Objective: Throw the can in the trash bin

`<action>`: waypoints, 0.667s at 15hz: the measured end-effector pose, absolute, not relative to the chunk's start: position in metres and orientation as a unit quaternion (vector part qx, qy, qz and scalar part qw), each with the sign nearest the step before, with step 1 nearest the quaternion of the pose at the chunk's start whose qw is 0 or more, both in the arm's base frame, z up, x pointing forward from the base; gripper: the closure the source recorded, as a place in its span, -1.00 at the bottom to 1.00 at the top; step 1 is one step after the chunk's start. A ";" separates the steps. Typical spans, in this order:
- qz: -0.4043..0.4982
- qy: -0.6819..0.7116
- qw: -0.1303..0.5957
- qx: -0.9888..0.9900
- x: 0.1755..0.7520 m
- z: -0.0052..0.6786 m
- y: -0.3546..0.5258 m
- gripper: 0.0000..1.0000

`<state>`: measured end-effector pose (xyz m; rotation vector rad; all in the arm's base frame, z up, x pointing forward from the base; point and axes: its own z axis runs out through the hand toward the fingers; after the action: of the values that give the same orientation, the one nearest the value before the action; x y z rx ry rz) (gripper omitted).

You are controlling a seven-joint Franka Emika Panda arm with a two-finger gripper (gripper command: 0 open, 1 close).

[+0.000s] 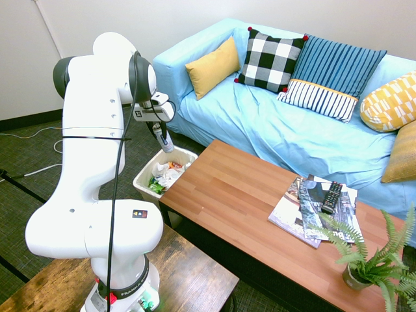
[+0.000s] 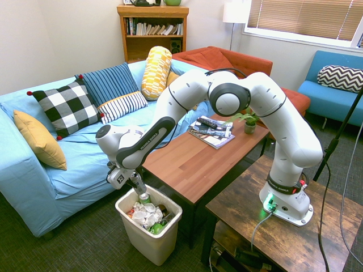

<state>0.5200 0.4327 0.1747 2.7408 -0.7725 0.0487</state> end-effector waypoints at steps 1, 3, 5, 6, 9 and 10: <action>0.016 -0.267 0.150 0.952 0.519 0.170 0.432 -1.00; 0.018 -0.264 0.154 0.952 0.519 0.165 0.431 -1.00; 0.017 -0.263 0.157 0.952 0.519 0.165 0.432 -1.00; 0.017 -0.263 0.159 0.951 0.519 0.166 0.432 -1.00; 0.027 -0.266 0.163 0.950 0.521 0.167 0.432 -1.00; 0.031 -0.269 0.165 0.948 0.521 0.168 0.431 -1.00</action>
<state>0.5214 0.4315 0.1677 2.7027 -0.7675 0.0887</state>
